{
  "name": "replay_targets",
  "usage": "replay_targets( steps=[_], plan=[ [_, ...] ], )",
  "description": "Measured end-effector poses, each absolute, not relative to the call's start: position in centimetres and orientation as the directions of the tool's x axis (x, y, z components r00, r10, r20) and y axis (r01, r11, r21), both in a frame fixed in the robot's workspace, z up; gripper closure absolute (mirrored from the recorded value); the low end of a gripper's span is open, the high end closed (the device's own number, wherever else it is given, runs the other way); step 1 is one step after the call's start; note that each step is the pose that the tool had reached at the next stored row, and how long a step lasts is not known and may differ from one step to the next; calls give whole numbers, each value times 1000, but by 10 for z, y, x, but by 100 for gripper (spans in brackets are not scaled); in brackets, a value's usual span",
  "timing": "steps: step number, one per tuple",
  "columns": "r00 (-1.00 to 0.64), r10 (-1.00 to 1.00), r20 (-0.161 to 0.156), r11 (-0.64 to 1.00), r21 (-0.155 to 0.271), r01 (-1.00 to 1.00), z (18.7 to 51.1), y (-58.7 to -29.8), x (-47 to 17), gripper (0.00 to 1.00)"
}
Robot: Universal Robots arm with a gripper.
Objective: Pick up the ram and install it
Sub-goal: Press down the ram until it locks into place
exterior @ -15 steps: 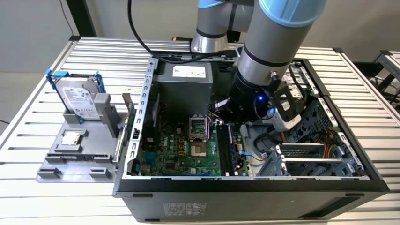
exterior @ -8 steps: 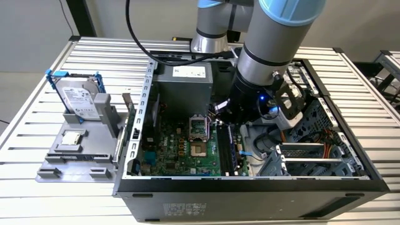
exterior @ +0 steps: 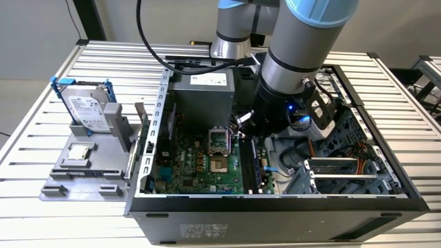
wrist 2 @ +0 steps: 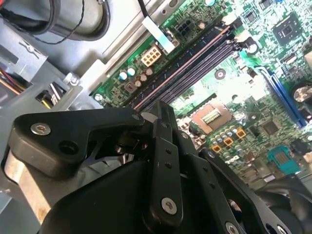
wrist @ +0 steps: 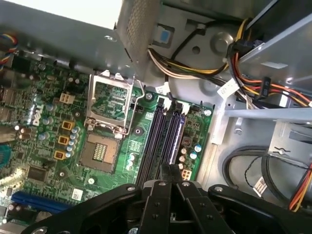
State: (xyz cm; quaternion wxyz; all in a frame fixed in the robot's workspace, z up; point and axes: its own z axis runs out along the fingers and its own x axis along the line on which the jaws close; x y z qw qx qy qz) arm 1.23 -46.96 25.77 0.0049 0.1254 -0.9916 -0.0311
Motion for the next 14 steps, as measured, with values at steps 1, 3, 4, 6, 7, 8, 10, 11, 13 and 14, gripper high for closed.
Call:
replay_targets(
  steps=[1,3,4,6,7,8,10,11,13,14],
  plan=[
    [-967,-254,2,965,62,-253,258,-469,12,100],
    [-965,-262,2,963,62,-262,258,-469,12,100],
    [-964,-265,2,963,62,-264,258,-469,12,100],
    [-963,-271,2,961,61,-270,258,-469,12,100],
    [-962,-274,2,960,61,-273,258,-469,12,100],
    [-961,-277,2,959,61,-276,258,-469,12,100],
    [-959,-284,2,957,61,-283,258,-469,12,100],
    [-958,-288,2,956,61,-287,258,-469,12,100],
    [-955,-297,2,953,61,-296,258,-469,12,100],
    [-953,-303,2,951,61,-302,258,-469,12,100]
  ],
)
